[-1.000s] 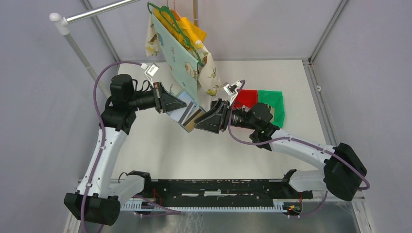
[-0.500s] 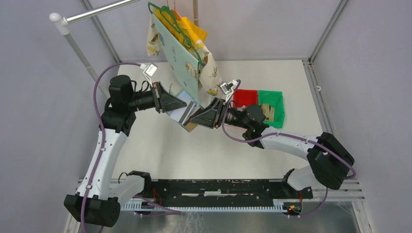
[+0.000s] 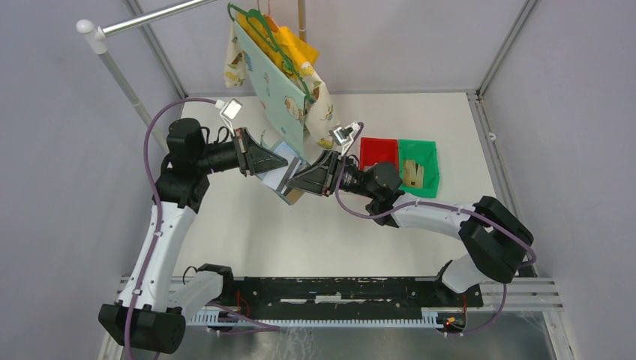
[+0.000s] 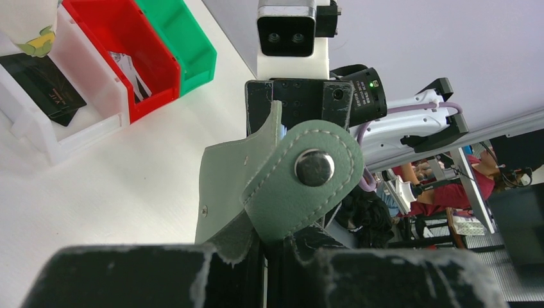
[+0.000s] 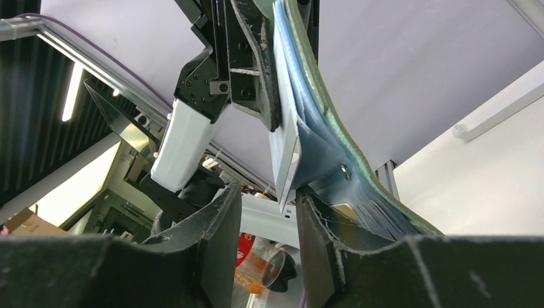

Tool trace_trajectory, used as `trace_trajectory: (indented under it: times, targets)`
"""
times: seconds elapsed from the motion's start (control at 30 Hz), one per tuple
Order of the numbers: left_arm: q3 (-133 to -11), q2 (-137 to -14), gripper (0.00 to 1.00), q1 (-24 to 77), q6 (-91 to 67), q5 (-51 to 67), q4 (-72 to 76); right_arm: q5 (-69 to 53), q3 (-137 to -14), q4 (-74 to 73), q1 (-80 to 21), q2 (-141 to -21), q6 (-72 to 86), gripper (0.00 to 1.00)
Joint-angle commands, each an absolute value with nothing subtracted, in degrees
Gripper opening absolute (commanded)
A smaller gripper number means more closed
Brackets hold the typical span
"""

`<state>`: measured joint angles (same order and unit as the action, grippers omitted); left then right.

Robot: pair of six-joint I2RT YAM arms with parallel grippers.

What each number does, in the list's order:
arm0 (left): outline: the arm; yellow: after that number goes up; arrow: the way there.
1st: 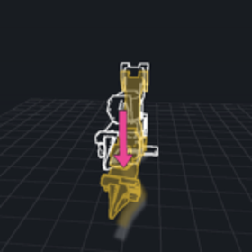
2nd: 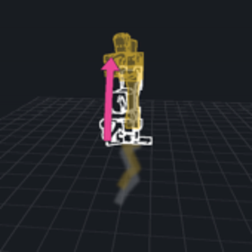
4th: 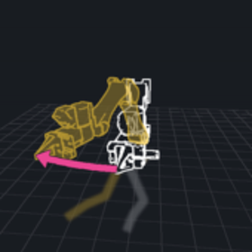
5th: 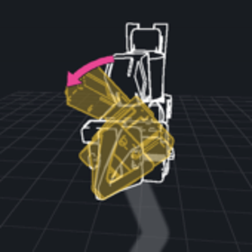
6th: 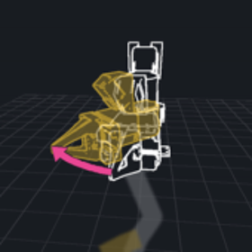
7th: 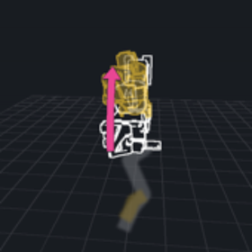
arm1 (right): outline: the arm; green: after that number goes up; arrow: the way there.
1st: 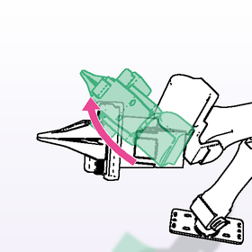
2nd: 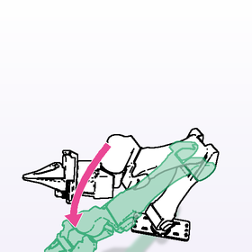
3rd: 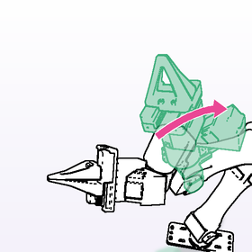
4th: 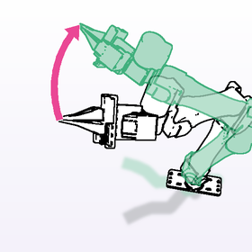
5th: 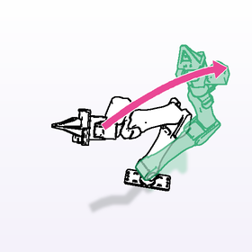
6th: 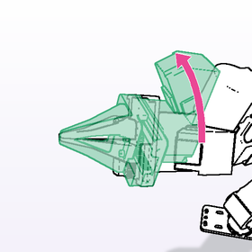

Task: Take the credit cards out of the card holder
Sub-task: Remove the credit card from the card holder.

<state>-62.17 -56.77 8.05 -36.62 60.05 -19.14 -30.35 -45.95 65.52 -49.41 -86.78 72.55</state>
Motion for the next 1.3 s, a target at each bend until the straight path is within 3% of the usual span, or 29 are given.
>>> trace_trajectory:
  times: [0.0, 0.23, 0.43, 0.6, 0.7, 1.03, 1.27]
  targets:
    - [-62.5, -55.4, 0.02, 8.0, -39.5, 62.0, -15.8, -29.6, -48.7, 72.8, -49.5, -87.3, 75.2, 0.39]
    - [-63.3, -56.1, 0.04, 8.0, -40.6, 63.0, -15.7, -29.6, -47.1, 75.7, -49.6, -87.3, 76.5, 0.15]
    - [-63.0, -56.1, 0.20, 7.9, -42.4, 65.0, -15.1, -29.0, -45.4, 77.6, -49.4, -86.5, 76.9, 0.00]
    - [-62.4, -55.8, 0.31, 7.9, -43.1, 66.8, -15.1, -28.7, -44.3, 78.3, -49.2, -86.1, 76.7, 0.00]
    - [-62.4, -55.5, 0.32, 7.9, -43.2, 68.0, -15.1, -28.1, -43.5, 78.2, -49.0, -85.8, 76.2, 0.00]
    - [-62.7, -55.0, 0.14, 7.9, -43.0, 71.3, -15.1, -26.6, -41.7, 75.4, -48.7, -83.7, 73.7, 0.00]
    - [-63.7, -55.2, 0.16, 8.0, -43.4, 71.3, -15.1, -26.7, -39.9, 75.5, -48.7, -82.7, 73.1, 0.00]
